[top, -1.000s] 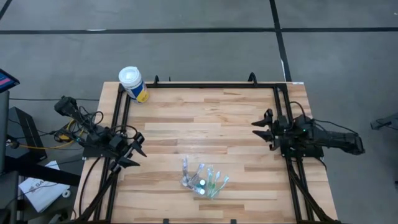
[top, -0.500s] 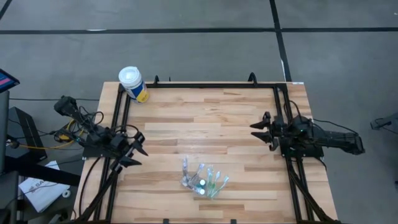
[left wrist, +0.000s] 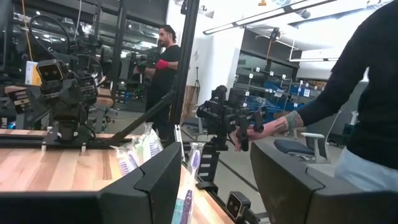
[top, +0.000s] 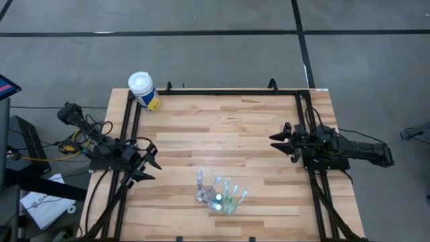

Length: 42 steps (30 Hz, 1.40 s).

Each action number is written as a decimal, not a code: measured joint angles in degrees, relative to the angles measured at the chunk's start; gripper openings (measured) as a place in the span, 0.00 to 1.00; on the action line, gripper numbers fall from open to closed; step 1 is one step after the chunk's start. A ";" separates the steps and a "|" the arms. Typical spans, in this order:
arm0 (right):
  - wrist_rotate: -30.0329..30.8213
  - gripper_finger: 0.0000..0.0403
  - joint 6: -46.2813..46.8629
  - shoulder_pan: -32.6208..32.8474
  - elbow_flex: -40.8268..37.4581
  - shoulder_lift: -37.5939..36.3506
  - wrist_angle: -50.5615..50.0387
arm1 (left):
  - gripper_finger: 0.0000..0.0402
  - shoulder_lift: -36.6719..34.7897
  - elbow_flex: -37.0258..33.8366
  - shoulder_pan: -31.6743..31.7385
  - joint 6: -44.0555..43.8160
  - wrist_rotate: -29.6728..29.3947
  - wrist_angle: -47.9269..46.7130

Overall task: Pick & Place toothbrushing station
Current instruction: Return to Home Position

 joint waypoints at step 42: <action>0.01 0.44 -1.05 -0.01 0.00 0.39 0.31 | 0.47 -20.32 -0.02 30.65 0.00 0.48 4.00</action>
